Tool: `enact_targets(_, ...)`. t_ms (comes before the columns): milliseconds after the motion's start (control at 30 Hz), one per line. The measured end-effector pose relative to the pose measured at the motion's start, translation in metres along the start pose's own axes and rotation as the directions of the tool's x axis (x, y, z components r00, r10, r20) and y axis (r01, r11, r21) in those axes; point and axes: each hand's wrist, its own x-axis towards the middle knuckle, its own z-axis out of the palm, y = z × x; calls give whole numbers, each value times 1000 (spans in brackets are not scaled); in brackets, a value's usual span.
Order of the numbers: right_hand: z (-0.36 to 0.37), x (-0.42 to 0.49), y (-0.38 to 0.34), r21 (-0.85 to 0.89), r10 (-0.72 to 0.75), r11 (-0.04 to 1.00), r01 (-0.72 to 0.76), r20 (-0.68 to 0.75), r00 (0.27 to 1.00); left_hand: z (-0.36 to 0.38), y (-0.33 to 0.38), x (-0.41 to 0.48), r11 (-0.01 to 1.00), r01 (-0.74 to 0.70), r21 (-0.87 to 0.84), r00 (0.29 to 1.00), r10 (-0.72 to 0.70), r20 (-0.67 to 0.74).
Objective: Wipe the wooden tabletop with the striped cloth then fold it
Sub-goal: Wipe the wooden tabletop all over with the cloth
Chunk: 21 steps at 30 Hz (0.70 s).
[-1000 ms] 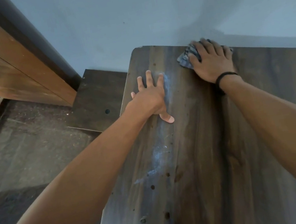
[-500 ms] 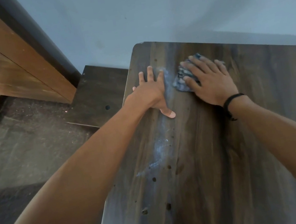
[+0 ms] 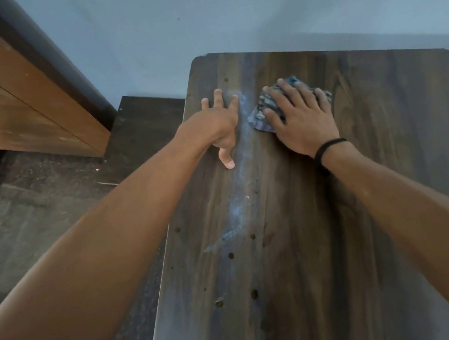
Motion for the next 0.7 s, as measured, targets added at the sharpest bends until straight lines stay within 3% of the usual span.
enact_targets(100, -8, 35, 11, 22, -74, 997, 73, 47, 996, 1, -3, -2, 1000, 7, -4, 1000, -7, -11)
enact_targets(233, -18, 84, 7, 110, 125, 985, -131, 58, 990, 1, -1, -2, 1000, 8, -2, 1000, -9, -15)
enact_targets(367, -10, 69, 7, 55, -81, 996, 77, 78, 994, 2, -1, -2, 1000, -6, 21, 1000, 6, -19)
enact_targets(533, -15, 66, 3, 92, 77, 992, -82, 61, 995, 2, -3, 1, 1000, -20, -9, 999, 20, -40)
enact_targets(633, 2, 7, -13, 18, -130, 991, 130, 14, 991, 7, -6, 6, 999, -36, -15, 997, 35, -71)
enact_targets(700, 2, -23, 5, -8, -129, 992, 129, 12, 992, 9, -9, 10, 999, -46, -11, 995, 45, -94)
